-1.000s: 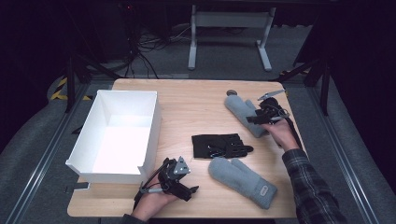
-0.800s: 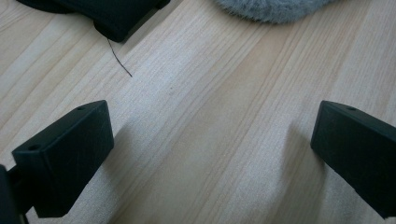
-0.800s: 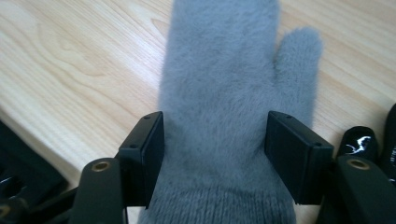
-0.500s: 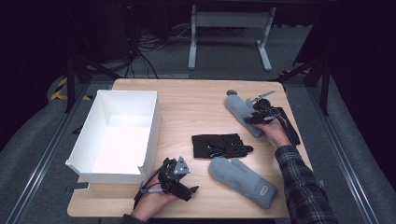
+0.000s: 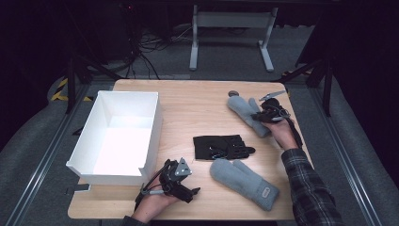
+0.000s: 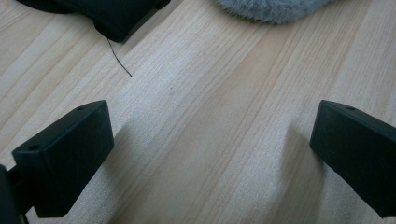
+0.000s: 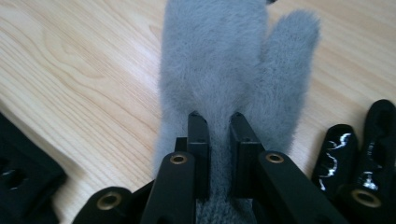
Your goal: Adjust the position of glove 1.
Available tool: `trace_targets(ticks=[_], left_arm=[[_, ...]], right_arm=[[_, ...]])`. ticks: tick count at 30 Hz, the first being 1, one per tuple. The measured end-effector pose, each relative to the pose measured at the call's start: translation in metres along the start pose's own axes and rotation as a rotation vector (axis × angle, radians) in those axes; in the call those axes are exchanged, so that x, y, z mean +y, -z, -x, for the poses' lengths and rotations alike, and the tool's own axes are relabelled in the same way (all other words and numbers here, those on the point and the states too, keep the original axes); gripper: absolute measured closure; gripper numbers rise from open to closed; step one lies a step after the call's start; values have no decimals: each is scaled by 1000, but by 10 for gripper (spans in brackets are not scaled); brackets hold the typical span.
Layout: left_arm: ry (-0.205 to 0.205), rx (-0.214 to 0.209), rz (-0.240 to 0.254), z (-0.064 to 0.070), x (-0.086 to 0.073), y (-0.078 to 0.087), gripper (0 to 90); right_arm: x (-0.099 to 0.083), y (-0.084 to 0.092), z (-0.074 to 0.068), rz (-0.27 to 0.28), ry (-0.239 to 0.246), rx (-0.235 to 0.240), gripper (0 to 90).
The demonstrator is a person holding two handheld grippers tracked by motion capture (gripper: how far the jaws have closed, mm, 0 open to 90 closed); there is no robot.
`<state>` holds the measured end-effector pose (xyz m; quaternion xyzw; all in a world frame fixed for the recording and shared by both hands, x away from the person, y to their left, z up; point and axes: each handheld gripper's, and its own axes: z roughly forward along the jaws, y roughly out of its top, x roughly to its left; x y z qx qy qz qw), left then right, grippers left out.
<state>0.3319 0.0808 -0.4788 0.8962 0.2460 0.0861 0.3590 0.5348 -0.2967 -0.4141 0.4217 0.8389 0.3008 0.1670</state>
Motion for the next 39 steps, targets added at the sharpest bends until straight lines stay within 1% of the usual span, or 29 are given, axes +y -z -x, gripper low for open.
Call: trace_targets(ticks=[2,4,5,6,8,9,15,16,20,23,24,26,27,28,29,32,35,37,39], left_arm=[[0,0,0,0,0,0,0],[0,0,0,0,0,0,0],[0,0,0,0,0,0,0],[0,0,0,0,0,0,0],[0,0,0,0,0,0,0],[0,0,0,0,0,0,0],[-1,0,0,0,0,0,0],[0,0,2,0,0,0,0],[-4,-1,1,0,0,0,0],[-3,-1,2,0,0,0,0],[-3,-1,2,0,0,0,0],[-3,-1,2,0,0,0,0],[-4,-1,2,0,0,0,0],[-3,-1,2,0,0,0,0],[-3,-1,2,0,0,0,0],[-3,-1,2,0,0,0,0],[-3,-1,2,0,0,0,0],[-3,-1,2,0,0,0,0],[-3,-1,2,0,0,0,0]], right_arm=[[-1,9,1,16,-12,11,822],[-5,17,0,28,-10,15,822],[-5,17,0,28,-10,15,822],[-10,24,-1,39,-5,18,822],[-15,31,-4,48,-4,25,822],[-15,31,-4,48,-4,25,822],[-30,55,-13,89,-4,43,822],[-32,58,-15,88,-6,46,822],[-42,73,-23,103,1,53,822],[-51,84,-31,109,-1,77,822],[-52,86,-33,111,6,79,822],[-55,92,-39,98,13,86,821],[-56,94,-40,103,20,88,822],[-59,99,-44,116,16,99,822],[-59,99,-44,116,16,99,822],[-65,110,-54,122,30,112,822],[-70,118,-61,130,37,127,822],[-74,123,-67,134,48,140,822],[-77,127,-73,138,63,141,822]])
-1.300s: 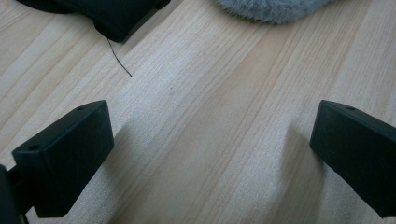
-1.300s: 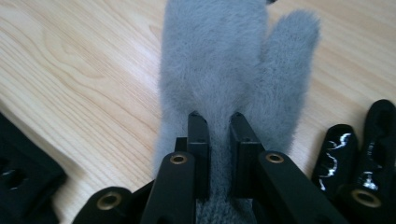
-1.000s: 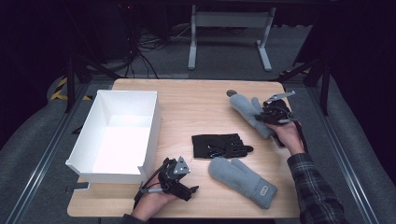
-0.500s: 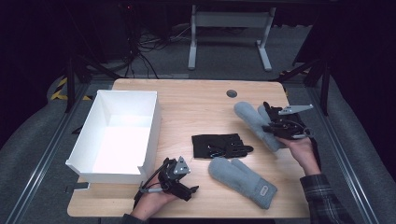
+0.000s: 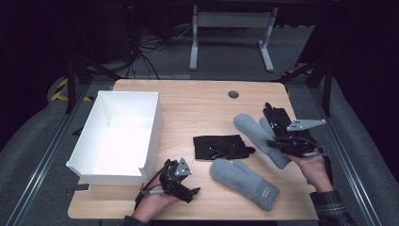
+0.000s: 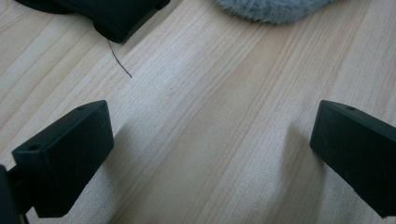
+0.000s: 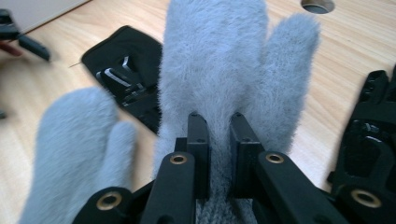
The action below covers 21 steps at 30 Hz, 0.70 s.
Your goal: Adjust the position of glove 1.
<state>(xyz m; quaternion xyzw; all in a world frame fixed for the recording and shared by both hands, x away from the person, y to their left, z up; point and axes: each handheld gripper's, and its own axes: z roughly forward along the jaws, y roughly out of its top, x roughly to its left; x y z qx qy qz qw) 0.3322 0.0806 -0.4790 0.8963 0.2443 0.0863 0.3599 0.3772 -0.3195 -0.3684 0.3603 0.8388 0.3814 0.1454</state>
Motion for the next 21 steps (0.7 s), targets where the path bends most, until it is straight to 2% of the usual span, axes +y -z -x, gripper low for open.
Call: trace_targets(ticks=[10,11,13,14,21], left_arm=[[0,0,0,0,0,0,0],[0,0,0,0,0,0,0],[0,0,0,0,0,0,0],[0,0,0,0,0,0,0],[0,0,0,0,0,0,0]], right_arm=[[-10,17,-28,11,51,29,822],[-13,20,-35,8,63,39,822],[-14,21,-37,7,68,43,822],[-17,24,-44,4,77,58,822],[-25,27,-61,-2,105,107,822]])
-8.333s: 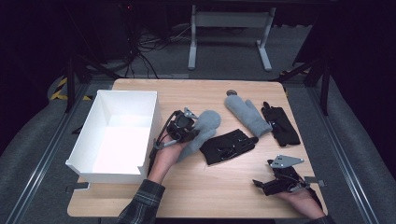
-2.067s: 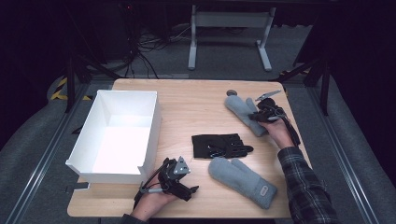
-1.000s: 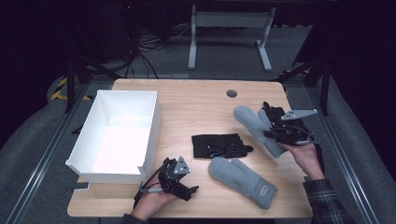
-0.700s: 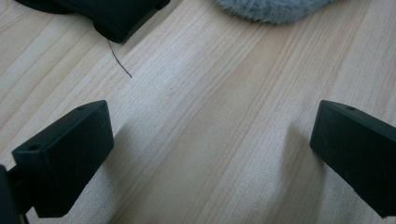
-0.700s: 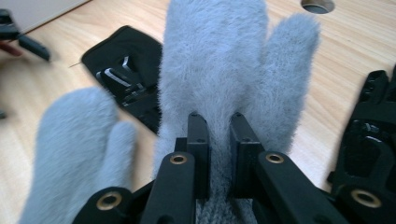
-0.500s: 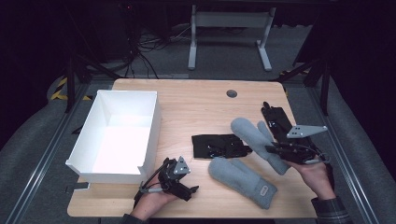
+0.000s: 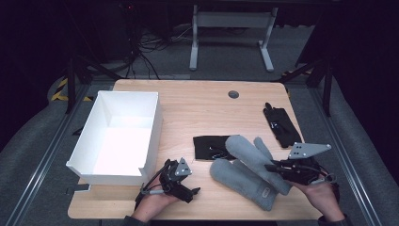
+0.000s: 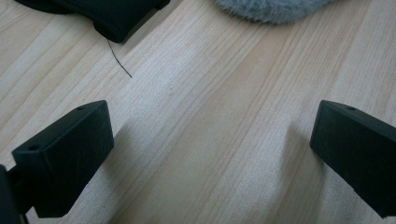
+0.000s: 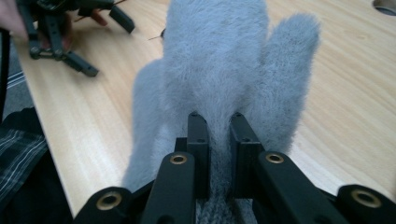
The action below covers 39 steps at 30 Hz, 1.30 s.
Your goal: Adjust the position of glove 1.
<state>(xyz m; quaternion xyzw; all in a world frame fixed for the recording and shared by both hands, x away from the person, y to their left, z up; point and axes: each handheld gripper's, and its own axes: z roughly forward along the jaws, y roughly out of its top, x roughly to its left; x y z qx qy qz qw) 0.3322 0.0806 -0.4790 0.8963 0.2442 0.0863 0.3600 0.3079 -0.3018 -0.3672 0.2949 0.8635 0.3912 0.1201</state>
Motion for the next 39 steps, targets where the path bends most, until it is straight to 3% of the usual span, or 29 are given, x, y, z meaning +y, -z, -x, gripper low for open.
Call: trace_targets(ticks=[9,15,20,29,35,39], left_arm=[[0,0,-1,0,0,0,0],[0,0,0,0,0,0,0],[0,0,0,0,0,0,0],[0,0,0,0,0,0,0],[9,7,-4,1,1,-1,0],[15,7,-34,3,6,1,54]], right_arm=[[-5,-4,-17,-21,19,65,821],[-4,-19,-29,-57,39,103,821],[-10,-41,-32,-140,48,77,821],[-16,-58,-42,-198,78,65,803],[-11,-42,-35,-98,54,80,560],[-10,-24,-25,8,27,60,499]])
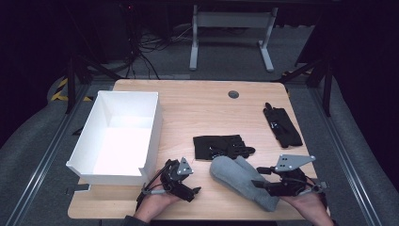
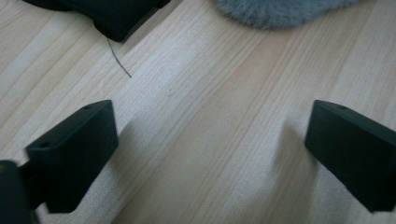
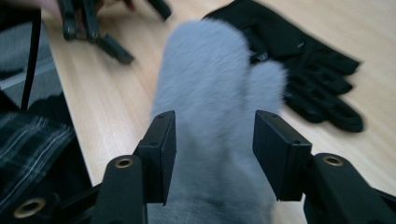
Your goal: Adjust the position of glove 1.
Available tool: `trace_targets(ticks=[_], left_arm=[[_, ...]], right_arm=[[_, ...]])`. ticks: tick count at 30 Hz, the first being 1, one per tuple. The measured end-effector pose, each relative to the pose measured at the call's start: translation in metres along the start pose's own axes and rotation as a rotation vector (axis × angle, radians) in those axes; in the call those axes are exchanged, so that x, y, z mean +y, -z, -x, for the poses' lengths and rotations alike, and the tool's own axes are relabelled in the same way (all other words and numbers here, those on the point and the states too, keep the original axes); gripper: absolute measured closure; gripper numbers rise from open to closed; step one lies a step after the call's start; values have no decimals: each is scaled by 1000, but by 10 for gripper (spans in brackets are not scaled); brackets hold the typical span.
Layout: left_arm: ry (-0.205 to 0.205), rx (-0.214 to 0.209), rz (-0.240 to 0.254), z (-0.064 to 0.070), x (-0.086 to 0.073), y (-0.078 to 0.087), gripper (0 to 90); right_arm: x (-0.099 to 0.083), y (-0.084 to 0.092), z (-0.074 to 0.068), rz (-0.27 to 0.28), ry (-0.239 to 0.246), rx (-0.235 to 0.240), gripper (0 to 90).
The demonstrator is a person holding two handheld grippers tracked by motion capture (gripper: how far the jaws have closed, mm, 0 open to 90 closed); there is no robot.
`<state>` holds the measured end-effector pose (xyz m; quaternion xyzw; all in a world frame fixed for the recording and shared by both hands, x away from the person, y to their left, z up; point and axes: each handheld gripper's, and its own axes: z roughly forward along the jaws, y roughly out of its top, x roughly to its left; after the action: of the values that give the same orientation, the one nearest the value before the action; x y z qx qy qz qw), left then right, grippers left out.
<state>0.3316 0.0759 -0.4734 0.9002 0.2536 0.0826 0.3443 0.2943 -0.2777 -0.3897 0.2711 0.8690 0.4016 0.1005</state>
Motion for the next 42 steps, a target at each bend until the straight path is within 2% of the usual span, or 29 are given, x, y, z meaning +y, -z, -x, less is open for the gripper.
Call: trace_targets(ticks=[2,5,6,7,8,9,11,13,15,18,21,28,35,40,42], left_arm=[[5,-7,1,1,2,2,116],[18,-24,15,2,5,4,251],[18,-39,25,4,6,5,251],[15,-59,45,7,11,7,413],[15,-59,45,7,11,7,495],[13,-75,51,8,15,8,495],[11,-99,66,12,23,7,688],[7,-124,71,17,30,4,800],[-16,-130,56,23,37,-2,858],[-34,-122,15,29,43,-13,871],[-33,-123,-9,30,47,-20,874],[-20,-116,-14,27,53,-29,869],[8,-100,-10,22,59,-32,868],[8,-93,-1,19,64,-36,861],[4,-92,1,18,67,-37,863]], right_arm=[[-3,6,6,10,-15,-19,512],[-11,12,20,-19,-29,-74,672],[-11,12,20,-19,-29,-74,672],[-18,13,28,-54,-43,-96,769],[-18,13,28,-54,-43,-96,769],[-22,13,32,-74,-51,-107,817],[-33,10,40,-124,-52,-108,883],[-43,6,46,-162,-61,-96,900],[-50,0,48,-190,-64,-71,900],[-53,-10,48,-217,-49,-38,900],[-50,-18,46,-226,-26,-12,900],[-46,-25,40,-230,-6,39,900],[-38,-38,24,-228,39,116,900],[-33,-46,19,-231,56,149,900],[-30,-50,16,-223,59,178,900]])
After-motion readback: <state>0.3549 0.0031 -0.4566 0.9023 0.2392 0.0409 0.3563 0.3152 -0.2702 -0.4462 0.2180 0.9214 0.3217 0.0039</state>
